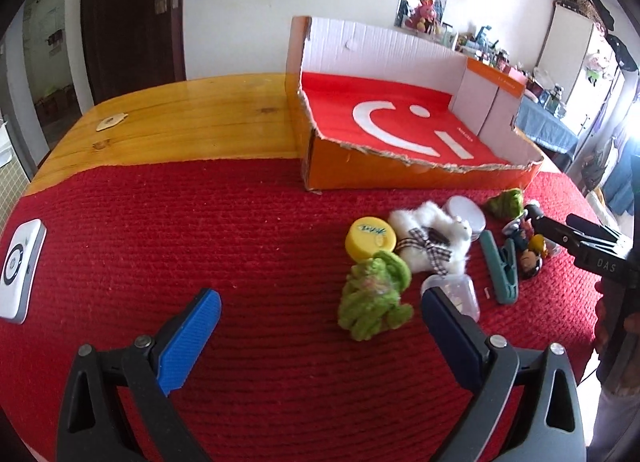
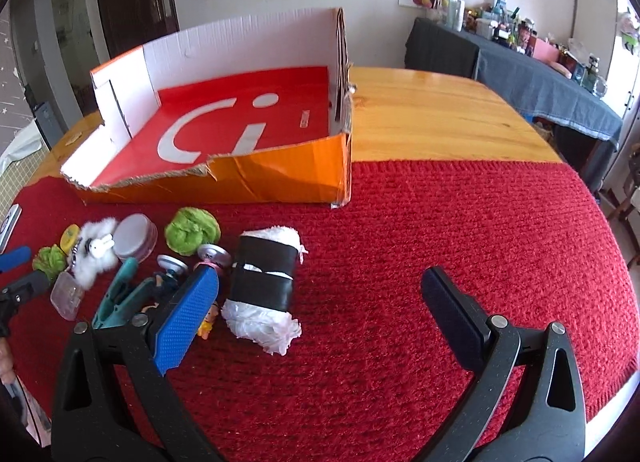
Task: Organize objects
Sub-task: 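Grasp the green yarn ball with the left tool while the right tool grasps the black-and-white roll, then carry the yarn ball with the left tool while the right tool carries the roll into the box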
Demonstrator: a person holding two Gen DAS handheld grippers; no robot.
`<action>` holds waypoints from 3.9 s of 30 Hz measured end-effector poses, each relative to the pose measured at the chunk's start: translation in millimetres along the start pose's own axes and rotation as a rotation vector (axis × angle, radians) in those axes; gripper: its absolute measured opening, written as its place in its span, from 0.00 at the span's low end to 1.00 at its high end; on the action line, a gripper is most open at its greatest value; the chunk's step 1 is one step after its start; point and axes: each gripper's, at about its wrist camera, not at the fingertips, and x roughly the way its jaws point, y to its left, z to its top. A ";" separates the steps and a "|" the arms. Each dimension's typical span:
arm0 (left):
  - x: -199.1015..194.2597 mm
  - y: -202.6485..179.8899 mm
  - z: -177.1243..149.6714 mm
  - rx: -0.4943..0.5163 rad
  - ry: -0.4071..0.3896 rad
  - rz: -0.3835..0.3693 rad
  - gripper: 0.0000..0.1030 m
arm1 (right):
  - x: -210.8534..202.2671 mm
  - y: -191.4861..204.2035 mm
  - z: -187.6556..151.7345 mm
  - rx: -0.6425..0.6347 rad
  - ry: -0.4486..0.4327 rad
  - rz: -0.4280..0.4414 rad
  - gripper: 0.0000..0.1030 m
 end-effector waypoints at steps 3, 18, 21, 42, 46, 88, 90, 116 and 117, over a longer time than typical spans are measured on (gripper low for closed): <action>7.7 2.2 2.0 0.021 0.022 0.002 0.95 | 4.6 -2.0 -0.6 0.003 0.026 0.006 1.00; 8.6 -17.1 1.2 0.146 -0.014 -0.015 0.53 | 6.5 10.1 -3.7 -0.072 0.032 0.044 0.56; 6.4 -20.0 -0.9 0.146 -0.025 -0.039 0.33 | 4.1 10.6 -4.3 -0.073 0.015 0.071 0.30; -27.2 -26.7 10.4 0.122 -0.124 -0.061 0.30 | -26.8 9.7 -4.9 -0.062 -0.057 0.157 0.30; -37.1 -27.1 25.5 0.129 -0.165 -0.064 0.30 | -38.6 11.5 2.3 -0.072 -0.090 0.174 0.30; 83.0 -58.6 124.1 0.580 0.231 -0.039 0.30 | 73.0 33.1 102.9 -0.420 0.321 0.217 0.30; 82.0 -59.3 124.0 0.598 0.232 -0.036 0.31 | 73.4 35.1 100.3 -0.441 0.325 0.208 0.30; 76.1 -55.7 132.4 0.640 0.248 -0.041 0.38 | 72.7 38.1 94.1 -0.462 0.336 0.202 0.31; 76.1 -55.7 132.2 0.640 0.247 -0.041 0.39 | 72.9 38.0 94.4 -0.462 0.336 0.202 0.31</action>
